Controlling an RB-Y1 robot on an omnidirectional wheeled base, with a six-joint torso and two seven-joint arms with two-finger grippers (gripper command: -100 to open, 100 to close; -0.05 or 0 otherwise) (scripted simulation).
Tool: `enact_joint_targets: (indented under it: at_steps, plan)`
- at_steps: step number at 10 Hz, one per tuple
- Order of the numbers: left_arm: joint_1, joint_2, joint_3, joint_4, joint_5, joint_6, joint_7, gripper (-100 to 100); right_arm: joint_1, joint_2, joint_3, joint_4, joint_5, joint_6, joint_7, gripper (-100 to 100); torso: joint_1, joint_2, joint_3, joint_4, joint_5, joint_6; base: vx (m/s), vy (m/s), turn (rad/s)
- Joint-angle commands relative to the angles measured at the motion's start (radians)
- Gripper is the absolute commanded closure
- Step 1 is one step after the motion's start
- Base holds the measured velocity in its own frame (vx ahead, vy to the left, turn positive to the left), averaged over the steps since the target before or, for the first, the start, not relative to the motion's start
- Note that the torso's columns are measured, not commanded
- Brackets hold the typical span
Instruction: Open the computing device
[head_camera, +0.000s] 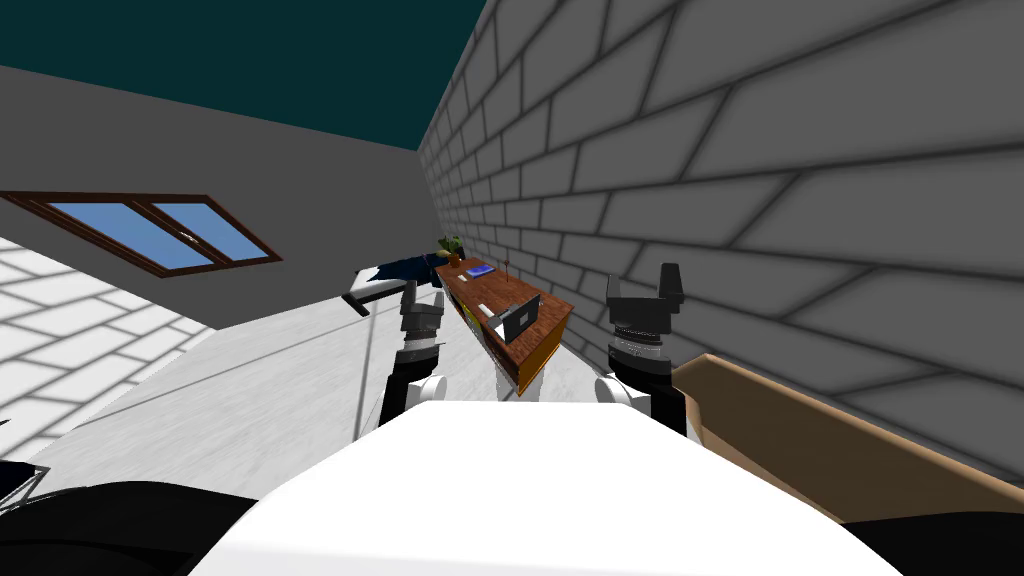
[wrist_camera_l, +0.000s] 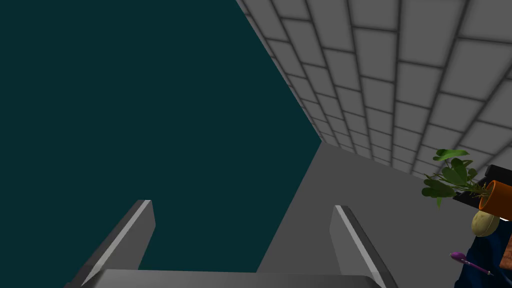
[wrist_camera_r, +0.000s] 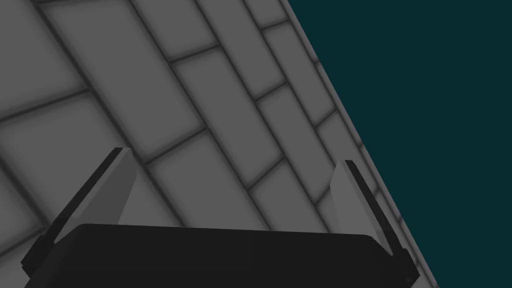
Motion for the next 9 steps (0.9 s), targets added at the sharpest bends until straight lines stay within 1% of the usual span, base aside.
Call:
enact_joint_targets:
  at_steps: [1,3,9]
  plan:
    - [0.0,0.0,0.0,0.0,0.0,0.0,0.0,0,0.0,0.0,0.0,0.0,0.0,0.0,0.0,0,0.0,0.04,-0.082,0.041,0.0,0.0,0.0,0.0,0.0]
    - [0.0,0.0,0.0,0.0,0.0,0.0,0.0,0,0.0,0.0,0.0,0.0,0.0,0.0,0.0,0,0.0,0.175,-0.351,0.176,0.0,0.0,0.0,0.0,0.0]
    - [0.0,0.0,0.0,0.0,0.0,0.0,0.0,0,0.0,0.0,0.0,0.0,0.0,0.0,0.0,0,0.0,0.618,-1.234,0.617,0.0,0.0,0.0,0.0,0.0]
